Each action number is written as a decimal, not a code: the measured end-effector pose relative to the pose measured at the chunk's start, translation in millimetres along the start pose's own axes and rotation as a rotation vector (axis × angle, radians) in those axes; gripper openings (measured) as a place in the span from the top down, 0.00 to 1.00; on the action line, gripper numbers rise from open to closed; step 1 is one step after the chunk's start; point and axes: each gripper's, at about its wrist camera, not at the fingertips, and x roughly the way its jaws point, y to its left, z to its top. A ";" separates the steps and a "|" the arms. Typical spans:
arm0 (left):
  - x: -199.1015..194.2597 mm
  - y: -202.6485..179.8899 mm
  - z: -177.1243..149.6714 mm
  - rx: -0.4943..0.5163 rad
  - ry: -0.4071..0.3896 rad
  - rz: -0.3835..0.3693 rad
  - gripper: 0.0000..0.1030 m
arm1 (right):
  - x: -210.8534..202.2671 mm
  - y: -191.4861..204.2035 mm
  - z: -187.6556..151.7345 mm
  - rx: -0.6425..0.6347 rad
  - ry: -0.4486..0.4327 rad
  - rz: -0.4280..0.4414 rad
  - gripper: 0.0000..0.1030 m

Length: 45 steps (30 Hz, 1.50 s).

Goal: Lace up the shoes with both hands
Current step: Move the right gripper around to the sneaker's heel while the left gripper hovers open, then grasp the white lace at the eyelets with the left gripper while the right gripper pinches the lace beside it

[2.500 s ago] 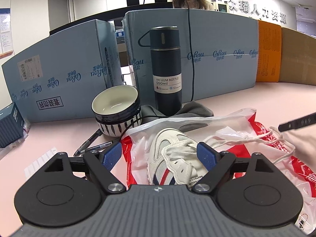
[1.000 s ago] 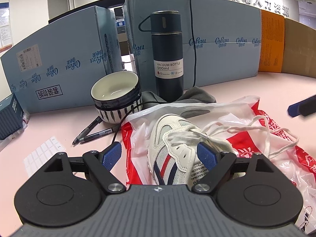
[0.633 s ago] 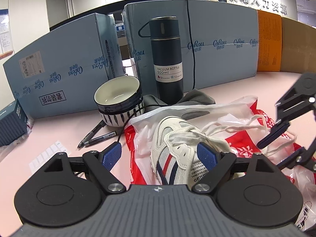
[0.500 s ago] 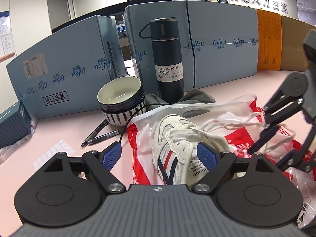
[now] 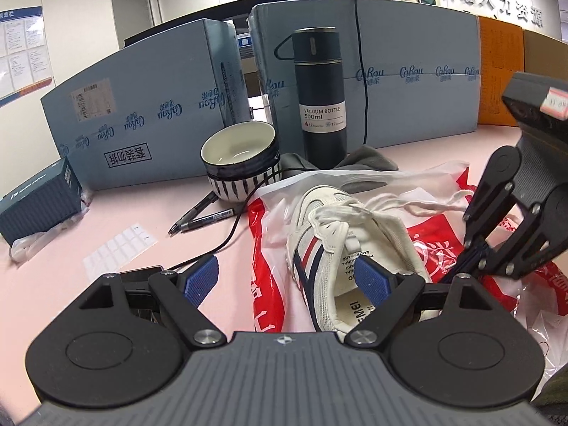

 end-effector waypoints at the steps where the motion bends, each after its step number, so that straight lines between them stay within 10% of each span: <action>1: 0.3 -0.5 0.0 0.002 0.000 -0.001 0.20 | -4.0 -2.8 -1.8 0.048 -0.028 0.001 0.98; 12: 15.5 -6.7 5.0 0.050 0.000 -0.073 0.20 | -50.3 -11.7 19.3 0.392 -0.425 -0.062 0.98; 23: 29.9 -4.4 8.2 0.099 -0.009 -0.115 0.20 | -2.7 -33.9 44.6 0.402 -0.366 -0.325 0.98; 40: 43.3 3.4 5.5 0.092 -0.027 -0.198 0.21 | 8.5 -47.2 37.0 0.608 -0.416 -0.260 0.92; 45: 43.4 5.8 9.7 0.094 -0.038 -0.211 0.42 | -14.2 -35.8 32.1 0.654 -0.510 -0.235 0.95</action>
